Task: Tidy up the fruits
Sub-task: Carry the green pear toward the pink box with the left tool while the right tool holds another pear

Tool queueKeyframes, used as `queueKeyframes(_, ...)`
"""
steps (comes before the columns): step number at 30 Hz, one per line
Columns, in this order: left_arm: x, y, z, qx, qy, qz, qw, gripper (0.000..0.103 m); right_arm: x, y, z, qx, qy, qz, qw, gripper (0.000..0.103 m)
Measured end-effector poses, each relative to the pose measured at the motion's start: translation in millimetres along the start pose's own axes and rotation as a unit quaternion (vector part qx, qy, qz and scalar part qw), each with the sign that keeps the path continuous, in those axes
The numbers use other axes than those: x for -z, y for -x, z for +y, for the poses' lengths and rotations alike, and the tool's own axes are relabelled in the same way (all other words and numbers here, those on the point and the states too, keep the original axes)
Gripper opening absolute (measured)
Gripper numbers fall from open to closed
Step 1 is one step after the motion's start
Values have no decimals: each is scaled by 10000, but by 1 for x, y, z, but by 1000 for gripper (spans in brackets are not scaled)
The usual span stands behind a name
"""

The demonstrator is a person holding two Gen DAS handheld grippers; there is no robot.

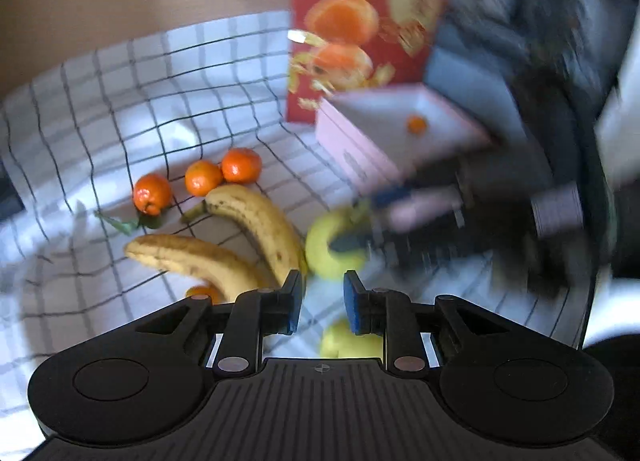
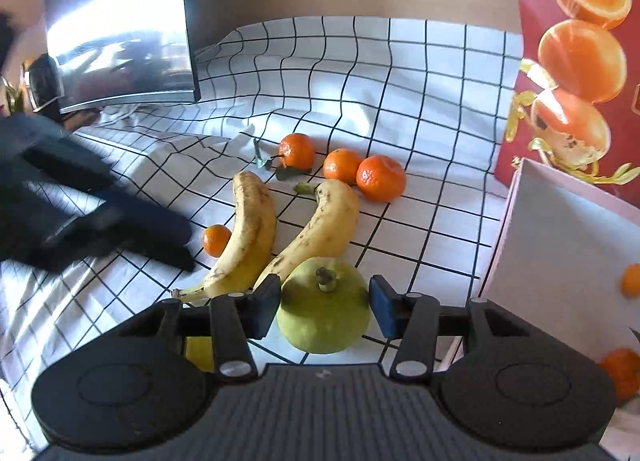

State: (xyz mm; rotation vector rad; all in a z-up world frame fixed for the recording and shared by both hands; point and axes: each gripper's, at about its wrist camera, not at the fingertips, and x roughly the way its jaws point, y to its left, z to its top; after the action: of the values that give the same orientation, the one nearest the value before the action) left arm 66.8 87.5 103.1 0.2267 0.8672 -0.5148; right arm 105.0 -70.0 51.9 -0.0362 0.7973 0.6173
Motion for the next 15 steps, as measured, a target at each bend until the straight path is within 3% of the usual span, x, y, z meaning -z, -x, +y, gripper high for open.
queueKeyframes(5, 7, -10, -51, -246, -923, 109, 9954, 30, -6, -2, -17, -318, -250, 206, 9990, 49)
queueKeyframes(10, 17, -32, -78, -390, -1210, 187, 9917, 31, -5, -2, -16, -271, -241, 214, 9991, 49)
queueKeyframes(15, 27, -25, -65, -670, -1087, 59, 9918, 32, -2, 1, -15, -257, -253, 243, 9991, 49)
